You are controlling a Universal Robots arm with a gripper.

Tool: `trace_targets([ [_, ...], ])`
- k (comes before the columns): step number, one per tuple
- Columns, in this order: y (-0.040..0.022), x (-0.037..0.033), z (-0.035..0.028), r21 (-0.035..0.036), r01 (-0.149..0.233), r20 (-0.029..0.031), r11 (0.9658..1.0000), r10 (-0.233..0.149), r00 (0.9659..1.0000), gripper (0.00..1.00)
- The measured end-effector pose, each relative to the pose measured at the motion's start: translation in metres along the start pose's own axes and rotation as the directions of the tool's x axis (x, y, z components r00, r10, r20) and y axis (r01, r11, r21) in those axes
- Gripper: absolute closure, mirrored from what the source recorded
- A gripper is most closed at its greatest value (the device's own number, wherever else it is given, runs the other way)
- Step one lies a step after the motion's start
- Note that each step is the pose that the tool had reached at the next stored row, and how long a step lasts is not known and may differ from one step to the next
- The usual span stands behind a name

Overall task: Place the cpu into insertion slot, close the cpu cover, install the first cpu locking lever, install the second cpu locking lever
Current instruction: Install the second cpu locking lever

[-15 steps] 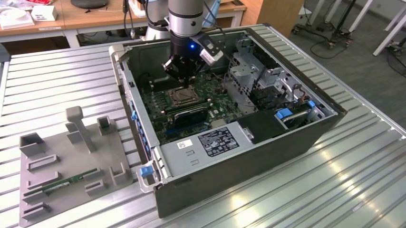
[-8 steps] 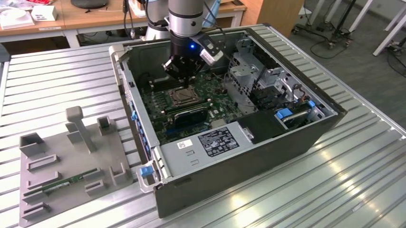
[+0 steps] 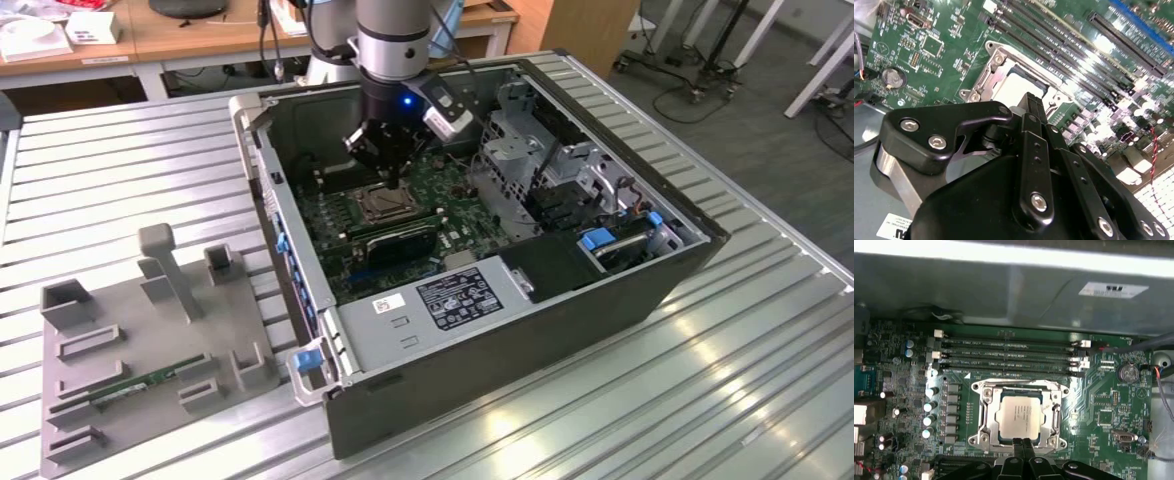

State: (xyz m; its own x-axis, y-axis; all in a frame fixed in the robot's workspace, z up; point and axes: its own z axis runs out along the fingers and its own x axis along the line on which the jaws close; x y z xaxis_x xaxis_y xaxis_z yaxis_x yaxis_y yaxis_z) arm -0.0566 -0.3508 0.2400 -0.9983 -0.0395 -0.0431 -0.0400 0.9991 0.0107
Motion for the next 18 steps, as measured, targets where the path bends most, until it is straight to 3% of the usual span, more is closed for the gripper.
trace_targets([
  [18,-0.0180,0.0025,-0.0003,0.0001,0.000,0.0006,1.0000,0.000,1.0000,0.89],
])
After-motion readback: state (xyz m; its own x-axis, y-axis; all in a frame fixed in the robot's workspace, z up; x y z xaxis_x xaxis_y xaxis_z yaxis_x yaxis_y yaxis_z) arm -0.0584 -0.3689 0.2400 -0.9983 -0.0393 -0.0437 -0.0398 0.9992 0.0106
